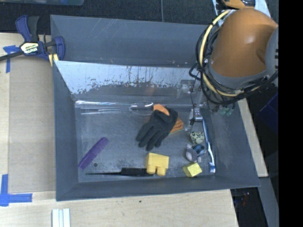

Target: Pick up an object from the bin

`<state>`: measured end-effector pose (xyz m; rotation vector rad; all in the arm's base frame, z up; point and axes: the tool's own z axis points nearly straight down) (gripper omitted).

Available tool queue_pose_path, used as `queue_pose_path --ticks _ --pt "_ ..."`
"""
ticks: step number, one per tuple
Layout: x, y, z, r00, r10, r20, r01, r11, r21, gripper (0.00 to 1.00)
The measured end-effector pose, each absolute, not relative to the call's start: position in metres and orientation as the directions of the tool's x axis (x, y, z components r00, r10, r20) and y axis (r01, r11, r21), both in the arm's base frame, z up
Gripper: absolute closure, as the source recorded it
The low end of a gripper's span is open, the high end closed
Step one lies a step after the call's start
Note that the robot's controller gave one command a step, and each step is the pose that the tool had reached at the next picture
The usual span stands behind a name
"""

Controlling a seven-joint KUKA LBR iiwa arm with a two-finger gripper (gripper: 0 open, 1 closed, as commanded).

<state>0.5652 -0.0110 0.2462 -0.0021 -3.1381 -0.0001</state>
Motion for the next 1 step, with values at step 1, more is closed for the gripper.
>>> queue_pose_path --ticks 1 --pt "0.5667 -0.011 0.25 -1.0 0.001 -0.004 0.001 1.0 0.0 0.0"
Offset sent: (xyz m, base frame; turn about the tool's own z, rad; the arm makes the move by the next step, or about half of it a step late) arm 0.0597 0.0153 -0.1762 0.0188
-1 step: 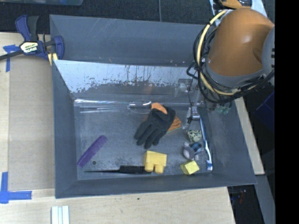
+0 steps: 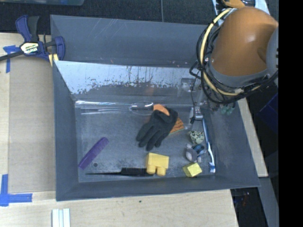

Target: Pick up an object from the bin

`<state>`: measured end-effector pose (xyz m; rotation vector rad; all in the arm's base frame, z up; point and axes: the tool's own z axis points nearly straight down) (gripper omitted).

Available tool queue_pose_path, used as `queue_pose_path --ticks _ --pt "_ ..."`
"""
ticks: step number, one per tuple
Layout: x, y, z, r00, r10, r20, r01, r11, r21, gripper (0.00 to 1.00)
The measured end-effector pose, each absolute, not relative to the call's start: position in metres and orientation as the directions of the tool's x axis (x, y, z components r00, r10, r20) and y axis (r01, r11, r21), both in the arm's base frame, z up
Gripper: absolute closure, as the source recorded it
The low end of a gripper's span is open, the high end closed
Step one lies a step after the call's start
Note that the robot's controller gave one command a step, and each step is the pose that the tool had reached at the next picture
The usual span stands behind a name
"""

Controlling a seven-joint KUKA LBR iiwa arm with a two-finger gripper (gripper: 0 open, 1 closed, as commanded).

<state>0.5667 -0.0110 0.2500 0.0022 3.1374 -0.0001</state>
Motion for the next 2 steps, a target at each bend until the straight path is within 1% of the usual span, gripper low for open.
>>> queue_pose_path --ticks 1,2 --pt "0.598 -0.004 0.16 -1.0 0.009 -0.01 0.009 1.0 0.0 0.0" --pt "0.614 -0.001 0.146 -0.996 0.094 -0.01 0.094 0.996 0.001 0.0"
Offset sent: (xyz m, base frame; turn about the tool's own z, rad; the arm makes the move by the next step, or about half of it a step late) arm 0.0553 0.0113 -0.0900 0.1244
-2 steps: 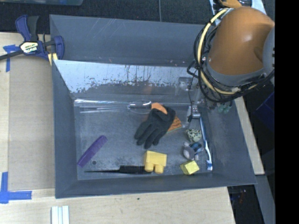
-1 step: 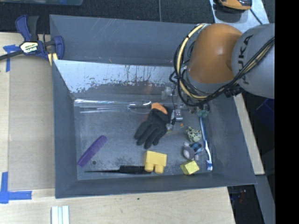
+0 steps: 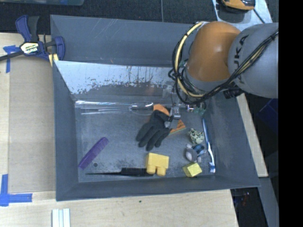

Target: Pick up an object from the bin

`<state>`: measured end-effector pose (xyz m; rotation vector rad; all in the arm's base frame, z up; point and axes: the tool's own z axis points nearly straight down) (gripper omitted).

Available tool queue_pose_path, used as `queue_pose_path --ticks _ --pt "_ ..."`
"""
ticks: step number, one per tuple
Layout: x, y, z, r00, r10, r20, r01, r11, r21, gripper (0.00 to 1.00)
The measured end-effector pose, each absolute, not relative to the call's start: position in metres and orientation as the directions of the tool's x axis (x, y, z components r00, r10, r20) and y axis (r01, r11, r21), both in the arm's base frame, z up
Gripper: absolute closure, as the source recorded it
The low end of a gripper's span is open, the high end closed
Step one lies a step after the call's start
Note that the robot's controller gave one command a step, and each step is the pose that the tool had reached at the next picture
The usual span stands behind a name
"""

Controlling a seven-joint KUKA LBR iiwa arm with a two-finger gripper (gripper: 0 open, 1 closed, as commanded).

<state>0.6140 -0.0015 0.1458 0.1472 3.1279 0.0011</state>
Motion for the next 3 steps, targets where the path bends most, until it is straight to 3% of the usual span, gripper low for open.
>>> queue_pose_path --ticks 1,2,3 --pt "0.606 0.008 0.14 -0.975 -0.221 -0.01 -0.221 0.975 -0.001 0.0" --pt "0.613 0.007 0.11 -0.964 -0.267 -0.013 -0.267 0.964 -0.003 0.0" --pt "0.606 0.016 0.082 -0.825 -0.566 -0.011 -0.566 0.825 -0.007 1.0"
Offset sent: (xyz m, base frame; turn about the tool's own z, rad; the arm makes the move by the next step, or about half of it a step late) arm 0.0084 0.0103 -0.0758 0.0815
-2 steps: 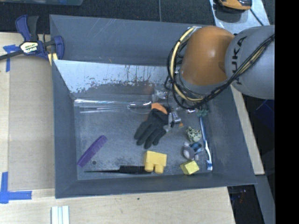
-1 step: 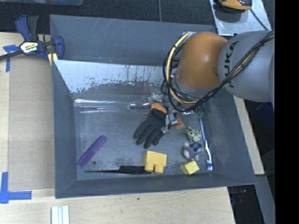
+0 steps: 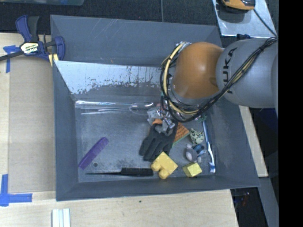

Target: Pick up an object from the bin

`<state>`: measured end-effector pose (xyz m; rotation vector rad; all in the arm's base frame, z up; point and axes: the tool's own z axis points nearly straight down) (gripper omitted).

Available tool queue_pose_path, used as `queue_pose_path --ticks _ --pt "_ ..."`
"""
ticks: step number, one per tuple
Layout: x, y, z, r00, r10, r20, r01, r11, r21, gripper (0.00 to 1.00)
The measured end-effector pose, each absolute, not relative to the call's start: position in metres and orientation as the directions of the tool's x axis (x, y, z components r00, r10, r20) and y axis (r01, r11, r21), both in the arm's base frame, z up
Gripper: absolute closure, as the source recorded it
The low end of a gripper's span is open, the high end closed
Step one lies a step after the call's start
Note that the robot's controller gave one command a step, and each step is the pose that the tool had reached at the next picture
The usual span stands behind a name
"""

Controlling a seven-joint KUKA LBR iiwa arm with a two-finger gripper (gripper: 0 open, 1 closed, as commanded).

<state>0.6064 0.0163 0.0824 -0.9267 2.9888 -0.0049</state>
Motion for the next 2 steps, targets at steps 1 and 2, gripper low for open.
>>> queue_pose_path --ticks 1,2 --pt "0.605 0.018 0.076 -0.666 -0.746 -0.01 -0.746 0.666 -0.01 1.0" --pt "0.603 0.018 0.092 -0.667 -0.745 -0.008 -0.745 0.667 -0.006 1.0"
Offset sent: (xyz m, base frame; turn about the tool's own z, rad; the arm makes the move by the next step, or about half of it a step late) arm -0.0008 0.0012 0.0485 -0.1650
